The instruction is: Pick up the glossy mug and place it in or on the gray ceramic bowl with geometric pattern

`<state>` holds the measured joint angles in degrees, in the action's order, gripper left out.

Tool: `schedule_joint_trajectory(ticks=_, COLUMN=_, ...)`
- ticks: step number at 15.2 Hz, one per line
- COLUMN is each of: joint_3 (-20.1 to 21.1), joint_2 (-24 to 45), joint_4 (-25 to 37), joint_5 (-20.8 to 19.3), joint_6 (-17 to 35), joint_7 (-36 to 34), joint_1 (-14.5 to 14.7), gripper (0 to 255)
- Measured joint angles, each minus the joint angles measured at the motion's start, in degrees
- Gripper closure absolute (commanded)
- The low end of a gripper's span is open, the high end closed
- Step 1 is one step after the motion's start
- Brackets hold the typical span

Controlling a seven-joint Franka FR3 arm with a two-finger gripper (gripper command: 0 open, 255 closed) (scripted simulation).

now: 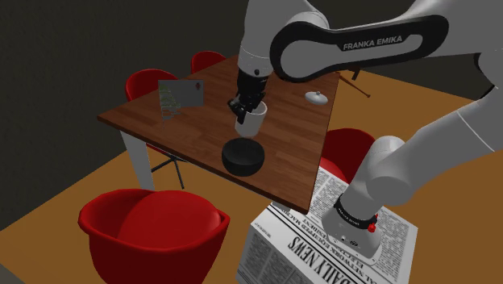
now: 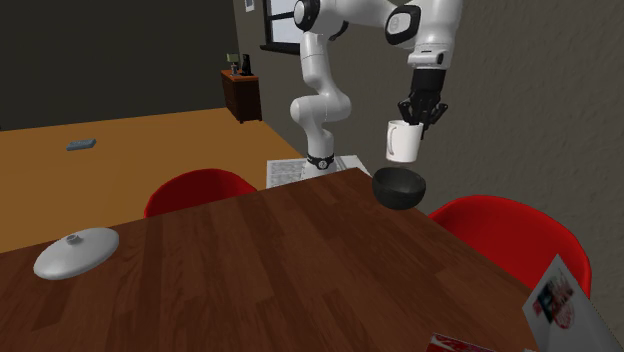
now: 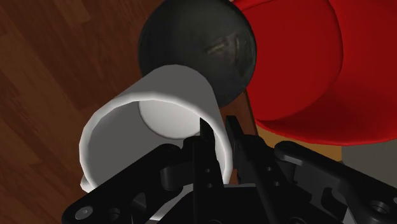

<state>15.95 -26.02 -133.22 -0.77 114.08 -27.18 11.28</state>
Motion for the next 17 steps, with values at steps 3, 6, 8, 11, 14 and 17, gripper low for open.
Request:
schedule_joint_trajectory(ticks=3, joint_3=0.1, joint_2=0.4, joint_4=-1.9, joint_5=-0.1, joint_6=2.3, joint_7=-0.2, joint_1=0.0, gripper=255)
schedule_joint_trajectory(ticks=6, joint_3=0.5, joint_2=0.8, joint_4=-3.9, joint_5=-0.1, joint_6=4.6, joint_7=-0.7, joint_1=0.1, gripper=255)
schedule_joint_trajectory(ticks=8, joint_3=0.7, joint_2=1.5, joint_4=-5.0, joint_5=-0.2, joint_6=6.4, joint_7=-1.0, joint_1=0.0, gripper=255)
schedule_joint_trajectory(ticks=11, joint_3=1.0, joint_2=2.3, joint_4=-6.6, joint_5=-0.4, joint_6=8.8, joint_7=-1.4, joint_1=-0.1, gripper=255)
schedule_joint_trajectory(ticks=14, joint_3=1.1, joint_2=2.6, joint_4=-7.6, joint_5=-0.5, joint_6=10.1, joint_7=-1.5, joint_1=-0.1, gripper=255)
schedule_joint_trajectory(ticks=17, joint_3=1.1, joint_2=2.6, joint_4=-7.8, joint_5=-0.5, joint_6=10.3, joint_7=-1.5, joint_1=-0.1, gripper=255)
